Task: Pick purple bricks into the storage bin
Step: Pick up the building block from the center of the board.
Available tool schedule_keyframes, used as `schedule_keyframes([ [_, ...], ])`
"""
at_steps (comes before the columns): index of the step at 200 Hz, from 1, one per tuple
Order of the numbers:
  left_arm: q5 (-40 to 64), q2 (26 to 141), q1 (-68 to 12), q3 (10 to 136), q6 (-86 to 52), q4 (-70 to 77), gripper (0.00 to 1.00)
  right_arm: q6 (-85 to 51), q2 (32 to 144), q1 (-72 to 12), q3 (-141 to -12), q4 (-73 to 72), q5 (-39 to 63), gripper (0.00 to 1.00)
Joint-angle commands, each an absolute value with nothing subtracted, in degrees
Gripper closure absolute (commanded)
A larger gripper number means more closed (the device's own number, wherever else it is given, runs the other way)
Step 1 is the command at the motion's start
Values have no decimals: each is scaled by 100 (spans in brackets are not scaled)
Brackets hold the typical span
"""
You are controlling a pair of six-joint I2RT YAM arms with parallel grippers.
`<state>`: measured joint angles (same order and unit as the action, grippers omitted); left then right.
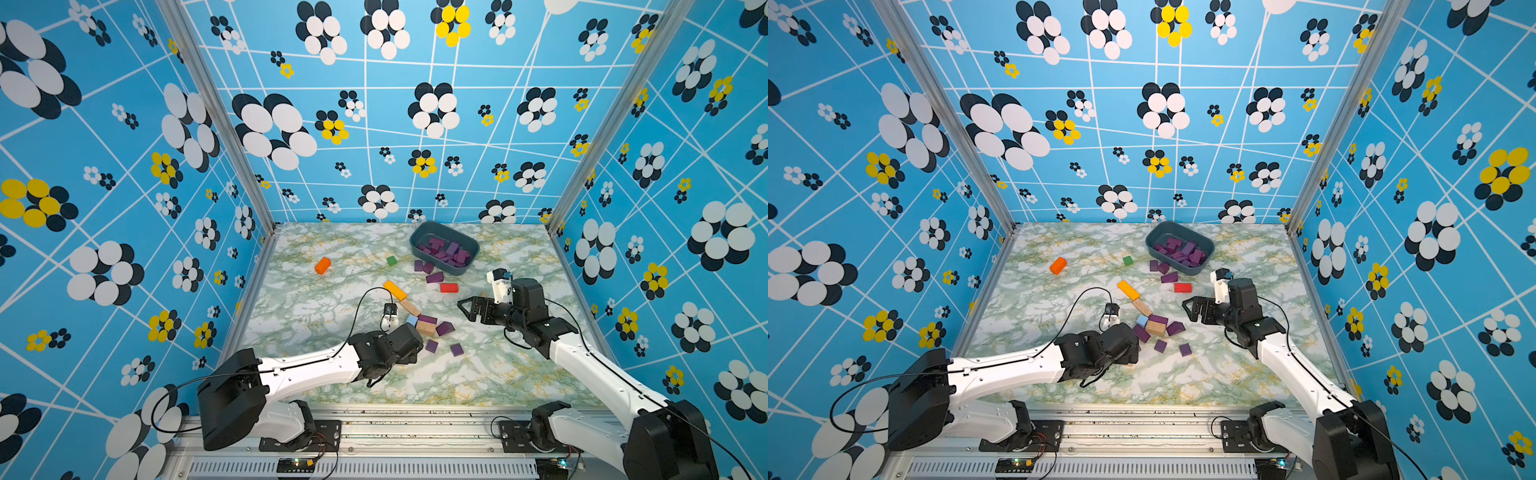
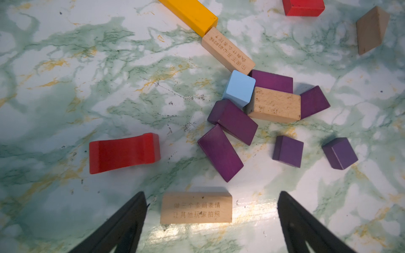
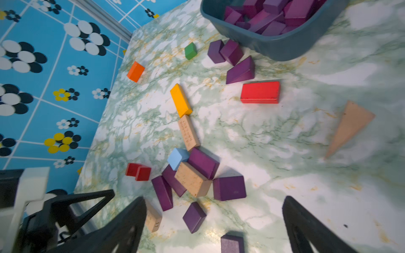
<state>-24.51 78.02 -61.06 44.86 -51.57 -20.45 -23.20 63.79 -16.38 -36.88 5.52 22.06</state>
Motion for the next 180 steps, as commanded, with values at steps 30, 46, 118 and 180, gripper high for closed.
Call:
schedule_keyframes([
  [30,-2691,7824,-6130,3991,-6028,-1399,27,-2425,5669,-1669,-3361,572,2523,1],
  [46,-2760,7881,-6133,3942,-6201,-1306,27,-2421,5575,-1670,-3277,688,2453,1],
  [118,-3108,8678,-6253,4236,-6836,-970,32,-2446,5650,-1733,-3119,644,2611,1],
  [180,-3288,9270,-6293,4628,-6982,-1235,35,-2435,5651,-1749,-3105,724,2459,1],
])
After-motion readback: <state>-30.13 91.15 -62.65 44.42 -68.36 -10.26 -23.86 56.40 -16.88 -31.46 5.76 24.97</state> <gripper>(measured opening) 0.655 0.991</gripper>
